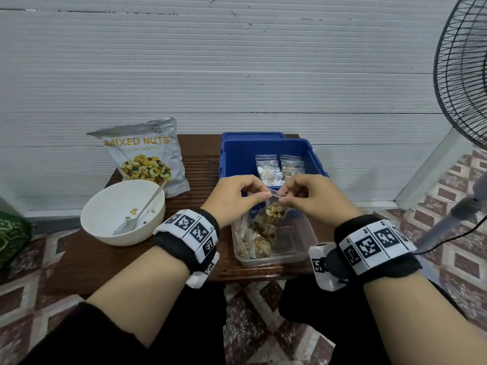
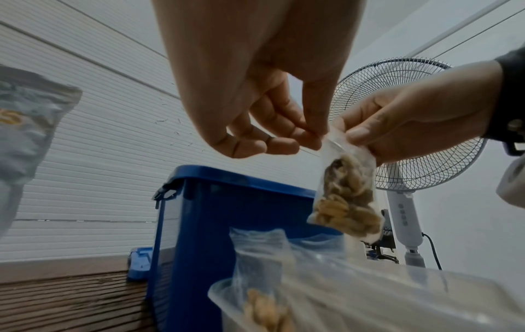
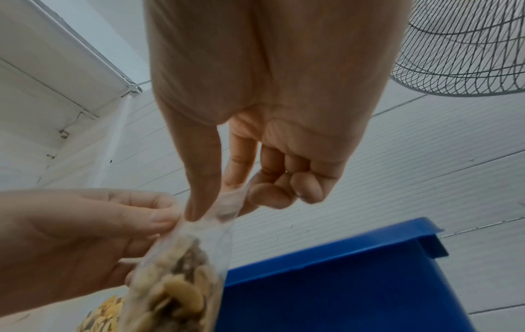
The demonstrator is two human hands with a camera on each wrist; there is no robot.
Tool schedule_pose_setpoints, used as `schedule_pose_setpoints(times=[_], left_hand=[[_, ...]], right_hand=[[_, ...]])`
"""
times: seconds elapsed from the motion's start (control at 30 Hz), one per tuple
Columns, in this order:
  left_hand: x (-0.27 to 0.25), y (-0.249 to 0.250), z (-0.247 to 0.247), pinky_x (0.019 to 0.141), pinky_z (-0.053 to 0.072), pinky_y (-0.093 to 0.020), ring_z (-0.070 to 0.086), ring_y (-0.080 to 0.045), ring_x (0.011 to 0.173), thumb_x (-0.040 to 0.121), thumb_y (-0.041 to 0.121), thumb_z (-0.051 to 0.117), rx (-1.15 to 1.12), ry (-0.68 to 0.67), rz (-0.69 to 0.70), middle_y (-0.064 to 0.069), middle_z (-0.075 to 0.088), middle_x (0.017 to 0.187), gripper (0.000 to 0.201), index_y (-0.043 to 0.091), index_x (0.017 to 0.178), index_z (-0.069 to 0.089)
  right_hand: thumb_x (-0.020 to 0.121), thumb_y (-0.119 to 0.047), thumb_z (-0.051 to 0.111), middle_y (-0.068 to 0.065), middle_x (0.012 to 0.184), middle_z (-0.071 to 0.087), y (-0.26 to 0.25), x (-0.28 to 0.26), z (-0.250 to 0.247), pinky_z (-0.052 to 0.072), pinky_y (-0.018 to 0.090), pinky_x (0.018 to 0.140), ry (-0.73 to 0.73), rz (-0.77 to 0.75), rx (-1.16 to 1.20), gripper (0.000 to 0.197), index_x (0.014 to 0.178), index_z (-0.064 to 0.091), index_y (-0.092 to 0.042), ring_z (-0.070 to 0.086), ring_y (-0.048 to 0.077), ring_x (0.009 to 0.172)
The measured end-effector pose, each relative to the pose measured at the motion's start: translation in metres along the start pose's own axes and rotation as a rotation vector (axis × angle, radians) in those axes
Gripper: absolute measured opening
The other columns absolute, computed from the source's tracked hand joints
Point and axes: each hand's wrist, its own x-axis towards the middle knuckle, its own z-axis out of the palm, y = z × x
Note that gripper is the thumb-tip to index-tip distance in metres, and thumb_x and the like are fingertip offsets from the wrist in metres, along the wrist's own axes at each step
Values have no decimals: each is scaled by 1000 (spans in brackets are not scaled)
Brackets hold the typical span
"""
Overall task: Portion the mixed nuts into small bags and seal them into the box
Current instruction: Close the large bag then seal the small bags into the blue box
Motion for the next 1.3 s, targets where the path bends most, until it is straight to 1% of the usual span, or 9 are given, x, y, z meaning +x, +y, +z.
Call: schedule_pose_setpoints(times=[0.1, 0.27, 0.43, 0.6, 0.7, 0.8, 1.07, 1.17, 1.3], left_hand=[[0, -2, -4, 67, 40, -7, 55, 1, 73, 86, 20, 69, 28, 11, 9, 11, 65, 79, 6, 25, 82, 67], [1, -2, -5, 65, 40, -7, 53, -2, 71, 87, 21, 68, 26, -3, -12, 9, 62, 80, 4, 23, 85, 66], [3, 0, -6, 69, 42, -9, 57, -12, 79, 87, 22, 69, 51, 26, 23, 0, 65, 86, 5, 25, 85, 65], [7, -2, -10, 69, 40, -9, 52, -4, 74, 86, 19, 69, 46, 57, 71, 1, 63, 84, 20, 34, 78, 59], [8, -3, -10, 71, 43, -14, 54, -7, 76, 85, 22, 71, 29, 45, 71, -2, 64, 87, 17, 35, 78, 61], [9, -4, -9, 73, 45, -14, 54, -5, 77, 82, 31, 73, 20, 49, 54, 3, 63, 90, 11, 36, 80, 63], [12, -7, -9, 72, 40, -11, 50, -2, 74, 87, 22, 67, 62, 43, 75, 7, 59, 85, 11, 29, 83, 61], [13, -7, -8, 73, 40, -12, 50, -2, 75, 88, 21, 67, 65, 34, 80, 10, 57, 84, 16, 33, 80, 59], [12, -5, -6, 75, 44, -17, 53, -7, 79, 87, 26, 68, 28, 9, 63, 3, 62, 88, 6, 30, 86, 63]], right_hand=[[85, -6, 68, -7, 74, 65, 3, 2, 0, 45, 10, 64, 14, 14, 47, 16, 84, 67, -22, 58, -4, 63], [84, 1, 66, -7, 73, 63, 0, 5, 6, 44, 6, 62, 86, -5, 74, 22, 82, 64, -21, 56, -6, 61], [82, -5, 71, -9, 74, 62, 0, 8, 6, 45, 8, 64, 117, -56, 102, 27, 80, 61, -30, 56, -7, 63], [80, -20, 75, -14, 70, 59, 3, 8, 5, 41, 8, 60, 162, -48, 42, 18, 74, 61, -28, 52, -9, 61], [84, -20, 72, -15, 69, 56, 2, 9, 6, 38, 5, 60, 168, -51, -25, 18, 73, 58, -25, 51, -4, 61], [88, -19, 67, -13, 70, 54, 2, 10, 7, 37, 5, 59, 139, -64, -60, 17, 75, 56, -23, 48, -1, 64], [85, -22, 71, -11, 72, 59, 0, 8, 8, 40, 8, 60, 92, -72, 62, 13, 78, 60, -26, 52, -6, 61], [86, -18, 69, -13, 68, 56, -1, 8, 7, 37, 7, 59, 117, -110, 17, 12, 77, 61, -22, 50, -8, 61], [90, -14, 63, -12, 70, 55, 1, 10, 8, 35, 6, 59, 131, -118, -58, 15, 77, 58, -20, 49, 0, 64]])
